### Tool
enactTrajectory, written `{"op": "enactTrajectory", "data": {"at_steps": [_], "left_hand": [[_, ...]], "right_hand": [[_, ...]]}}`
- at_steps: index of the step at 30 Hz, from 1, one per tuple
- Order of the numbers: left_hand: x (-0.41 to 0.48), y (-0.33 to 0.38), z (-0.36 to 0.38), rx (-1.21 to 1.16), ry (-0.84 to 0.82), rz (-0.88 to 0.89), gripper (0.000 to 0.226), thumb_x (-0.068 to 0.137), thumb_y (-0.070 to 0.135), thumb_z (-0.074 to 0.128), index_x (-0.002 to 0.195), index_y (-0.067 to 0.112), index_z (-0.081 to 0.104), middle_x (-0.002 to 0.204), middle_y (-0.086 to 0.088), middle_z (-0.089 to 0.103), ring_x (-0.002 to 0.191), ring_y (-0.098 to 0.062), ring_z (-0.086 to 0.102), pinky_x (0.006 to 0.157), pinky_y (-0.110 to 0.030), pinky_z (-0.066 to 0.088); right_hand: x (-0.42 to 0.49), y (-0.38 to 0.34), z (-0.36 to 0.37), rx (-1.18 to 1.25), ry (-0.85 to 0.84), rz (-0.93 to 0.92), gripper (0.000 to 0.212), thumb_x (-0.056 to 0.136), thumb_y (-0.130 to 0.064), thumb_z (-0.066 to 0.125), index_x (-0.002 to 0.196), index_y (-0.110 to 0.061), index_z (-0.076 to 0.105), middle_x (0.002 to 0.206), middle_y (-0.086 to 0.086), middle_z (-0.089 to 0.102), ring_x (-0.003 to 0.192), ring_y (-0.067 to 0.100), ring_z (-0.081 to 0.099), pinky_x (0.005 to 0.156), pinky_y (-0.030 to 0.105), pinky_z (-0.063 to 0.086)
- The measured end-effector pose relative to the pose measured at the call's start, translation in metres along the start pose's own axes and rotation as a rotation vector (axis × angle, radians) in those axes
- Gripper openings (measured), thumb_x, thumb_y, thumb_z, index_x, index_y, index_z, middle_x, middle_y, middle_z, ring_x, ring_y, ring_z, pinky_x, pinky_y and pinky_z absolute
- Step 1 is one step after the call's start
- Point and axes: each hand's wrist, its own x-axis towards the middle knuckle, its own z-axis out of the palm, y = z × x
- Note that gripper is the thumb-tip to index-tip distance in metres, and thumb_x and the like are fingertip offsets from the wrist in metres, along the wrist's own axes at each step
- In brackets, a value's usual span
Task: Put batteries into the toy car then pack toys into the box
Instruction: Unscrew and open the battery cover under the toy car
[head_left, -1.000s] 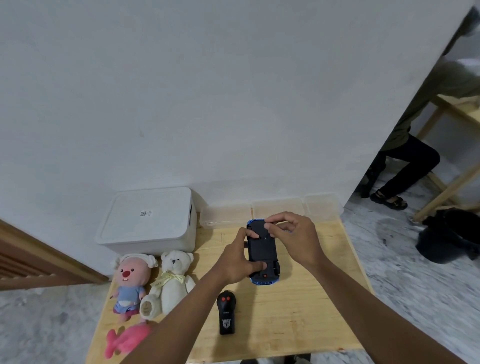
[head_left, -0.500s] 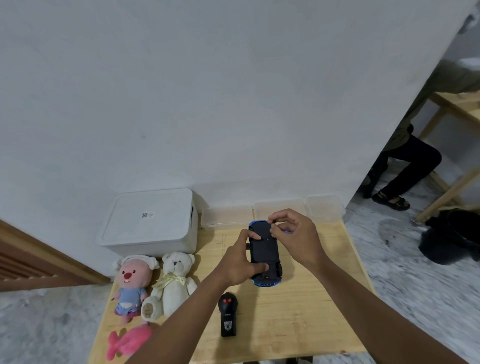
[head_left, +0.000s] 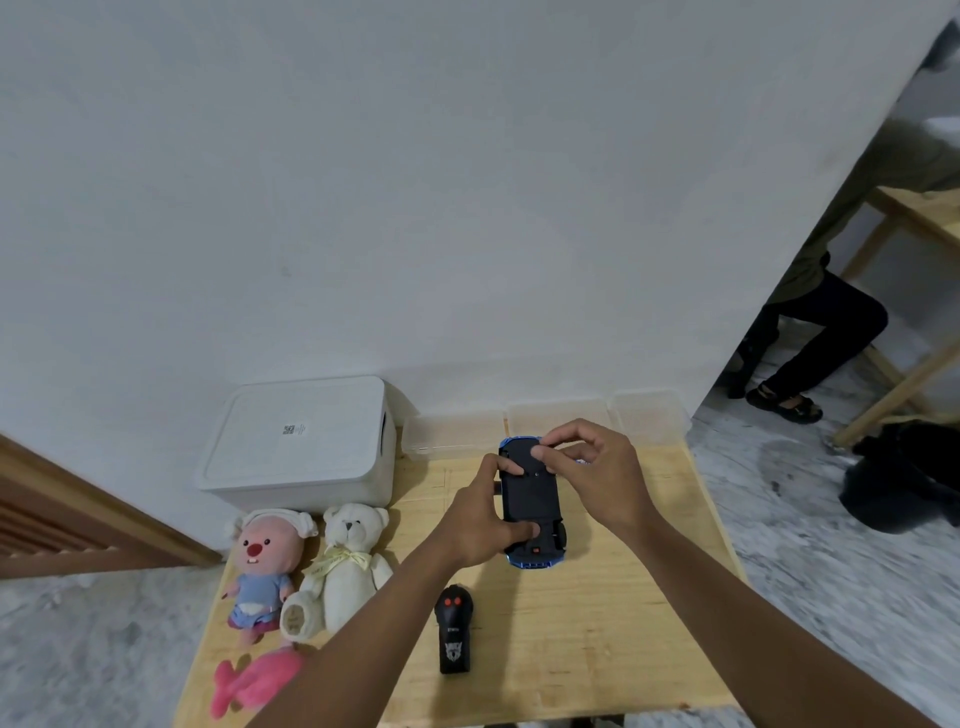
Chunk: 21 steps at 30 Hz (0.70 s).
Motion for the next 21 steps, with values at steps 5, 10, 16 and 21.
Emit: {"op": "enactTrajectory", "data": {"at_steps": [5,10,16,21], "left_hand": [[-0.0010,0.0004,0.0020,0.003,-0.003,-0.006,0.062,0.079,0.008,0.084,0.120,0.026,0.042,0.119,-0.003,0.061,0.102,-0.011,0.064,0.070,-0.048,0.064],[-0.0014,-0.0001,0.0039,0.004,0.002,-0.010,0.062,0.078,0.008,0.085,0.119,0.027,0.042,0.119,-0.004,0.061,0.105,-0.017,0.065,0.070,-0.049,0.064],[-0.0009,-0.0007,0.0055,0.028,0.013,-0.001,0.063,0.078,0.010,0.086,0.120,0.029,0.042,0.121,-0.002,0.061,0.107,-0.012,0.063,0.073,-0.045,0.064],[-0.0010,-0.0022,0.0051,0.026,0.021,0.013,0.063,0.078,0.010,0.086,0.119,0.029,0.042,0.122,-0.001,0.062,0.107,-0.011,0.064,0.077,-0.045,0.064]], "right_hand": [[-0.0010,0.0008,-0.0011,0.025,-0.005,-0.011,0.015,0.087,-0.014,0.078,0.098,-0.023,0.075,0.091,-0.008,0.076,0.081,0.015,0.074,0.078,0.043,0.062],[-0.0018,0.0032,-0.0024,0.012,-0.015,-0.005,0.012,0.087,-0.011,0.077,0.092,-0.022,0.074,0.093,-0.008,0.076,0.082,0.016,0.074,0.078,0.047,0.061],[-0.0038,0.0003,-0.0032,-0.014,-0.029,0.006,0.018,0.090,-0.008,0.070,0.095,-0.024,0.076,0.084,-0.009,0.076,0.079,0.012,0.074,0.073,0.038,0.062],[-0.0035,0.0016,-0.0010,0.009,-0.028,-0.002,0.013,0.087,-0.013,0.077,0.091,-0.025,0.077,0.090,-0.010,0.076,0.079,0.013,0.074,0.075,0.034,0.059]]}}
